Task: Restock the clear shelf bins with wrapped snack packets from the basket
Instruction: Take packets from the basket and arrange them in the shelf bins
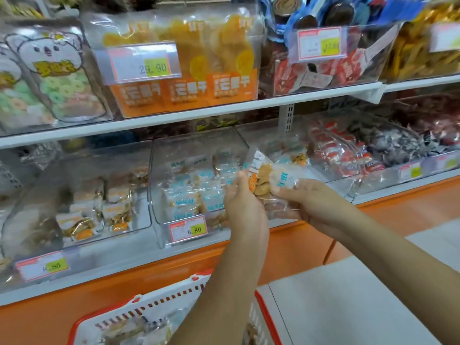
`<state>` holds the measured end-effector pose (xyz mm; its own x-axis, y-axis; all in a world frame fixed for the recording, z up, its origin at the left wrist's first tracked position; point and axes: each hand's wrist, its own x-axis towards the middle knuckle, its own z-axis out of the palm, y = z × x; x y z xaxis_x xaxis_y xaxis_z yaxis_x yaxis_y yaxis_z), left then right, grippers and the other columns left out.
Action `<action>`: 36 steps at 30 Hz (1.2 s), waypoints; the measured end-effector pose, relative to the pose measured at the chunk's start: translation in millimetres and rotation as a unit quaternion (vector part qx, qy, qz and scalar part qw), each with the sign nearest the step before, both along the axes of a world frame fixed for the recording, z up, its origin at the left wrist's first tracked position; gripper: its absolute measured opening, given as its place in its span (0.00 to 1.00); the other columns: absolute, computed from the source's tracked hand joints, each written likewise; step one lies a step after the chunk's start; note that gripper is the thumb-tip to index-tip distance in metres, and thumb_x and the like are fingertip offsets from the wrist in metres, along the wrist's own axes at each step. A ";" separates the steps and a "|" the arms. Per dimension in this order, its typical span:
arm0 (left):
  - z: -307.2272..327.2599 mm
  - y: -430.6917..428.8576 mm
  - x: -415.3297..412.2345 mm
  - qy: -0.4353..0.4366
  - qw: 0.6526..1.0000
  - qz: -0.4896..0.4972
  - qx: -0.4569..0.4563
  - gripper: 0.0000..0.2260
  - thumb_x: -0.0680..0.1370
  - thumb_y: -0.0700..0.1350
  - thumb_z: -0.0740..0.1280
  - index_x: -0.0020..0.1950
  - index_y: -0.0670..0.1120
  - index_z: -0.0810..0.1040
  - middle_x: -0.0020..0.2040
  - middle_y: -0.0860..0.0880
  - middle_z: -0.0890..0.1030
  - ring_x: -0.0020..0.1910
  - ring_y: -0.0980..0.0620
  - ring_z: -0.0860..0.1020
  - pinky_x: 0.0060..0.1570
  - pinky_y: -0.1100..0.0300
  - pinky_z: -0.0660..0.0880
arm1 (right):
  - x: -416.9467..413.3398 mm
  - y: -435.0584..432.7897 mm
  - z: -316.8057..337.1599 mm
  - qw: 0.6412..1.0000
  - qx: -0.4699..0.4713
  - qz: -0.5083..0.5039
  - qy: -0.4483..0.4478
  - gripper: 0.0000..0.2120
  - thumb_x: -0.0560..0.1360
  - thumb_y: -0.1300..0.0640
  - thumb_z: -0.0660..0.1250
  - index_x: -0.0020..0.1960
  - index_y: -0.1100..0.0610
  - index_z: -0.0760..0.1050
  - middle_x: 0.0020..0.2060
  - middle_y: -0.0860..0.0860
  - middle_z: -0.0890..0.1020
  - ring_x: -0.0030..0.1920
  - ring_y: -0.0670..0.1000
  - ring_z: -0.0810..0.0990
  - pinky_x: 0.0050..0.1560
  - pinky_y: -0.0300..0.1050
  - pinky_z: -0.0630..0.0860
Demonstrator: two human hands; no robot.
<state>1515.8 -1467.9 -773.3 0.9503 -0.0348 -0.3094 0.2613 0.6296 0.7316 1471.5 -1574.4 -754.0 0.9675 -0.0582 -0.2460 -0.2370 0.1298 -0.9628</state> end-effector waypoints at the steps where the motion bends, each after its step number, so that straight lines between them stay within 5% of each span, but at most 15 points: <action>1: 3.7 -9.6 7.8 -0.020 1.000 -0.012 0.006 0.10 0.81 0.45 0.62 0.57 0.43 0.79 0.45 0.48 0.84 0.41 0.54 0.83 0.38 0.62 0.77 | 7.4 -11.5 2.9 1.000 -0.009 -0.010 -0.012 0.07 0.75 0.61 0.69 0.51 0.62 0.79 0.45 0.56 0.85 0.41 0.50 0.85 0.35 0.36 0.80; 4: 8.5 -30.5 42.4 -0.110 0.977 -0.087 0.159 0.12 0.80 0.39 0.63 0.63 0.44 0.74 0.53 0.50 0.81 0.47 0.56 0.79 0.42 0.67 0.74 | 39.8 -70.9 15.4 0.983 -0.134 -0.113 -0.051 0.09 0.74 0.60 0.70 0.51 0.63 0.78 0.42 0.55 0.83 0.38 0.49 0.83 0.31 0.36 0.76; 6: 6.8 -39.1 66.1 -0.199 0.906 -0.141 0.347 0.14 0.80 0.37 0.61 0.65 0.43 0.73 0.60 0.48 0.78 0.50 0.55 0.76 0.47 0.65 0.73 | 67.2 -116.4 25.5 0.924 -0.328 -0.184 -0.074 0.09 0.73 0.60 0.71 0.48 0.66 0.78 0.40 0.58 0.81 0.38 0.54 0.80 0.32 0.40 0.74; 9: 4.3 -63.0 90.1 -0.348 0.723 -0.201 0.562 0.12 0.80 0.37 0.58 0.56 0.44 0.79 0.56 0.47 0.80 0.46 0.52 0.77 0.43 0.63 0.73 | 112.3 -159.1 35.1 0.764 -0.633 -0.123 -0.020 0.06 0.74 0.60 0.68 0.44 0.63 0.76 0.44 0.62 0.81 0.45 0.60 0.80 0.42 0.47 0.75; 12: -9.6 -100.3 113.6 -0.390 0.544 -0.330 0.666 0.13 0.79 0.35 0.57 0.58 0.40 0.79 0.57 0.42 0.79 0.46 0.47 0.77 0.38 0.64 0.70 | 153.2 -165.1 29.2 0.643 -0.763 0.005 0.064 0.10 0.76 0.59 0.65 0.53 0.64 0.78 0.51 0.61 0.81 0.50 0.60 0.79 0.48 0.48 0.75; 15: -29.2 -134.8 127.5 -0.376 0.352 -0.443 0.734 0.14 0.80 0.34 0.55 0.62 0.36 0.74 0.56 0.39 0.75 0.43 0.47 0.73 0.47 0.58 0.70 | 182.1 -163.5 18.1 0.599 -0.784 0.115 0.115 0.13 0.78 0.60 0.61 0.60 0.63 0.76 0.52 0.58 0.79 0.47 0.57 0.77 0.48 0.45 0.73; 18: -34.3 -156.1 131.0 -0.356 0.230 -0.469 0.775 0.11 0.79 0.34 0.55 0.50 0.36 0.77 0.51 0.39 0.76 0.40 0.45 0.73 0.46 0.51 0.74 | 198.5 -164.7 7.5 0.580 -0.787 0.157 0.141 0.16 0.79 0.59 0.61 0.65 0.63 0.73 0.59 0.59 0.78 0.52 0.57 0.77 0.51 0.46 0.73; 22: -38.5 -169.3 141.8 -0.336 0.155 -0.468 0.803 0.15 0.80 0.36 0.55 0.64 0.35 0.73 0.65 0.37 0.74 0.63 0.40 0.74 0.61 0.48 0.72 | 207.3 -162.5 -8.2 0.533 -0.822 0.159 0.123 0.12 0.79 0.65 0.58 0.60 0.63 0.74 0.51 0.56 0.78 0.51 0.55 0.77 0.48 0.45 0.72; 25: -42.5 -168.4 145.2 -0.306 0.097 -0.435 0.841 0.21 0.81 0.41 0.56 0.74 0.39 0.62 0.74 0.40 0.63 0.70 0.41 0.66 0.68 0.46 0.63 | 215.7 -161.7 -21.2 0.507 -0.850 0.116 0.081 0.10 0.78 0.65 0.59 0.58 0.62 0.75 0.49 0.56 0.76 0.50 0.54 0.76 0.51 0.45 0.74; 28: -49.2 -161.7 148.7 -0.290 0.039 -0.418 0.860 0.21 0.81 0.43 0.55 0.74 0.43 0.63 0.76 0.43 0.60 0.73 0.42 0.62 0.73 0.43 0.54 | 223.7 -160.8 -41.4 0.506 -0.858 0.083 0.031 0.09 0.78 0.63 0.60 0.55 0.62 0.77 0.52 0.56 0.79 0.53 0.55 0.78 0.51 0.46 0.75; 33: -54.7 -152.9 147.7 -0.317 0.034 -0.393 0.862 0.20 0.81 0.44 0.58 0.73 0.43 0.66 0.75 0.44 0.64 0.73 0.43 0.62 0.74 0.41 0.45 | 218.5 -160.9 -57.9 0.512 -0.857 0.056 -0.023 0.09 0.78 0.64 0.60 0.53 0.62 0.78 0.51 0.56 0.80 0.51 0.56 0.79 0.50 0.47 0.76; 36: -61.4 -151.6 146.2 -0.338 0.058 -0.374 0.862 0.20 0.79 0.42 0.60 0.71 0.43 0.67 0.73 0.40 0.64 0.71 0.41 0.63 0.73 0.38 0.47 | 216.1 -165.2 -61.4 0.575 -0.817 0.028 -0.033 0.13 0.77 0.65 0.61 0.61 0.61 0.72 0.54 0.57 0.77 0.51 0.56 0.79 0.51 0.47 0.77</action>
